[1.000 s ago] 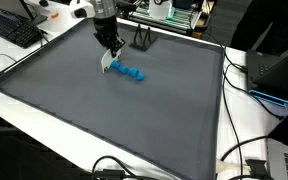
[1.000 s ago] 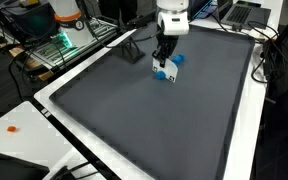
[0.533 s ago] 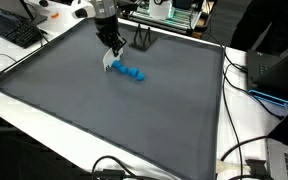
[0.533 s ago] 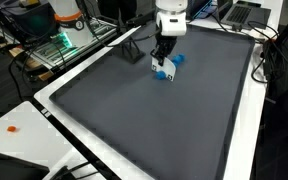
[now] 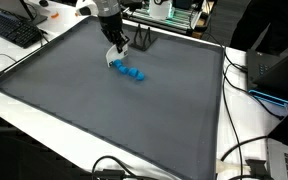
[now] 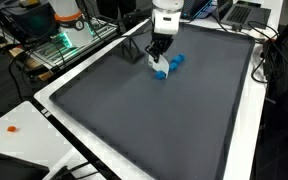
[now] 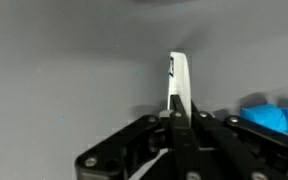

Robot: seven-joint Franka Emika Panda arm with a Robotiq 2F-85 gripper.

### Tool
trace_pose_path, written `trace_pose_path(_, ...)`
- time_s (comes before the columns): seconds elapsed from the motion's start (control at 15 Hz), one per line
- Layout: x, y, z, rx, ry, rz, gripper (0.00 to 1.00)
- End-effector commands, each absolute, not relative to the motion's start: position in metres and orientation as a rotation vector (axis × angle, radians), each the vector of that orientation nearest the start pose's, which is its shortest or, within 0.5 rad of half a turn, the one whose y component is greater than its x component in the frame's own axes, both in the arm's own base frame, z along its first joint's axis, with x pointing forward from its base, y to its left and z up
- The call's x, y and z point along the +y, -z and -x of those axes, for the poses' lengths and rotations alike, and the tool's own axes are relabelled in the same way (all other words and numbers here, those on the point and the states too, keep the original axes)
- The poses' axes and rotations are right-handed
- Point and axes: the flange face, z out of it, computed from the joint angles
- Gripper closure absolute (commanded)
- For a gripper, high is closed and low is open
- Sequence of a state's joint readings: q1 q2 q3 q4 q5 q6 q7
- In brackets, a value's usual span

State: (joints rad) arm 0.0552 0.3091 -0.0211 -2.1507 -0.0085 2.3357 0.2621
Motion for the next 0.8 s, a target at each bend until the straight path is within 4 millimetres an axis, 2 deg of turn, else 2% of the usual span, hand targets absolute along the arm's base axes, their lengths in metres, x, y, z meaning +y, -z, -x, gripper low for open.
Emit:
trace_pose_path(0.0,0.019,-0.266,-0.533,0.534,-0.219,3.126,0.99)
trace_pose_path(0.4,0.027,-0.304,-0.507,0.884,-0.263,3.034,0.99)
trace_pose_path(0.73,0.045,-0.322,-0.469,1.123,-0.243,2.882,0.99)
